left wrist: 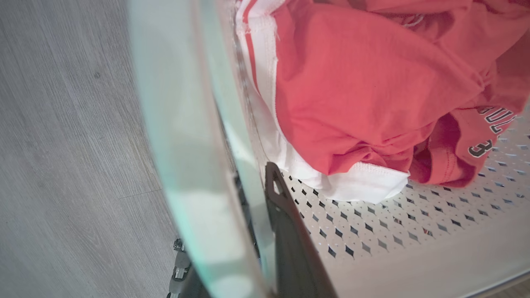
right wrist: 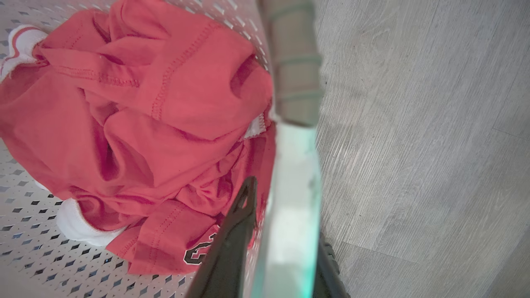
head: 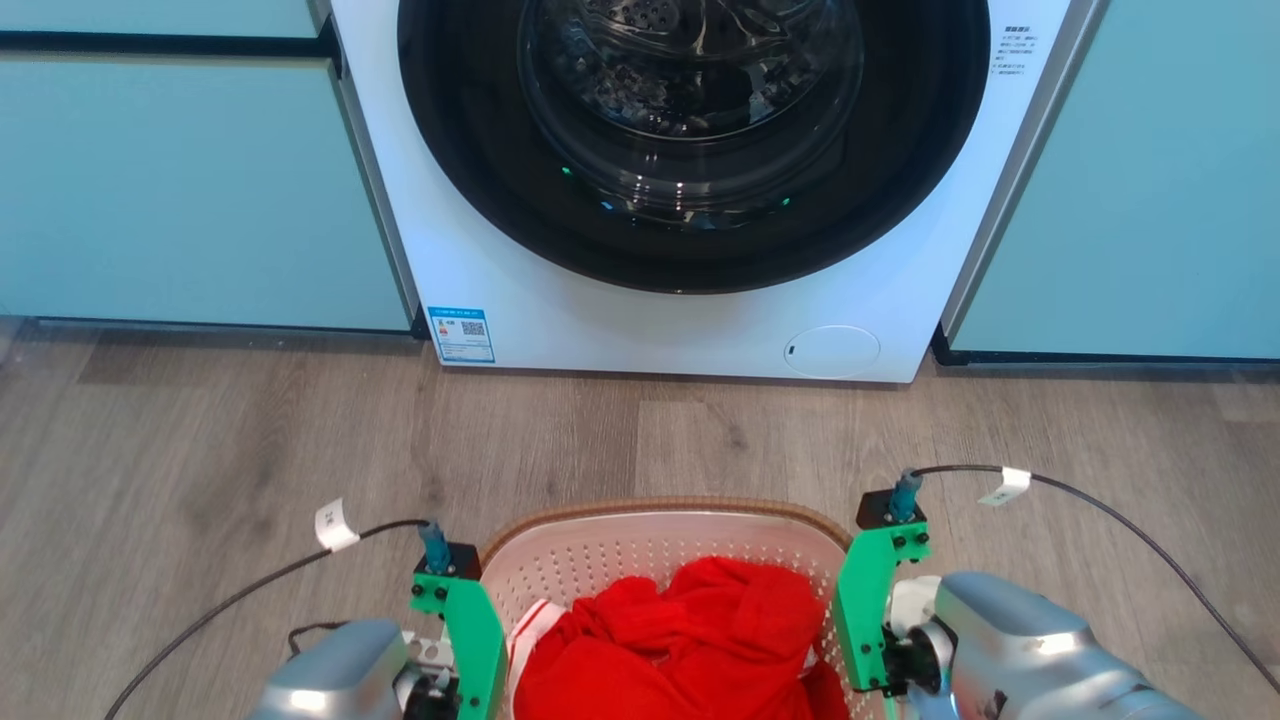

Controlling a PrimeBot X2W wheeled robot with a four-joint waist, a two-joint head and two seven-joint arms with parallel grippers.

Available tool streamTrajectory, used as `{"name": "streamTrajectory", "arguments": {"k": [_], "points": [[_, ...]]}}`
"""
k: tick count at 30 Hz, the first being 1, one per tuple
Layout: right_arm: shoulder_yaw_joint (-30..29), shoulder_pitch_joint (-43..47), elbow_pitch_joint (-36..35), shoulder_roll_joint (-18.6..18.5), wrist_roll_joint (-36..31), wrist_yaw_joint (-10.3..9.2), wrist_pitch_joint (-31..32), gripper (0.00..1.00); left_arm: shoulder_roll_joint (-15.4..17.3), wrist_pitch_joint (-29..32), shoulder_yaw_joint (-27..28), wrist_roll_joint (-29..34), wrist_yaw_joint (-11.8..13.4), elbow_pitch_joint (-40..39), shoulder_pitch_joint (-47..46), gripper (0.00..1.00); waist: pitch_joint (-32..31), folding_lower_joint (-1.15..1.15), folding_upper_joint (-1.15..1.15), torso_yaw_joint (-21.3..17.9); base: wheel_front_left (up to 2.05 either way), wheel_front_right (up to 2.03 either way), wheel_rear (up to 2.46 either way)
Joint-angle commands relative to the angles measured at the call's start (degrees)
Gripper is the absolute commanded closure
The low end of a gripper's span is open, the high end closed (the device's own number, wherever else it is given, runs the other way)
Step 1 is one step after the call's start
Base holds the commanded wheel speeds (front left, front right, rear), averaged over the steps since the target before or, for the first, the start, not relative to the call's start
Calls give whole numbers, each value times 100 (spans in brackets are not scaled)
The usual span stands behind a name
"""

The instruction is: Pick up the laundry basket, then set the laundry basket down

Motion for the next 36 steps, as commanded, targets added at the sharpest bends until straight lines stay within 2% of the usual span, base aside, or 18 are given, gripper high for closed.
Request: {"name": "streamTrajectory", "arguments": {"k": [1,36], "points": [[58,-90,-250,110,11,43,-17,100,-17,-7,45,-25,-45,-171,-278,100,-3,0,0,-8,0,0,0],[307,-129,-178,121,355,43,-47,100,7,54,30,-77,-45,-220,-306,100,-28,0,0,-11,0,0,0]]}}
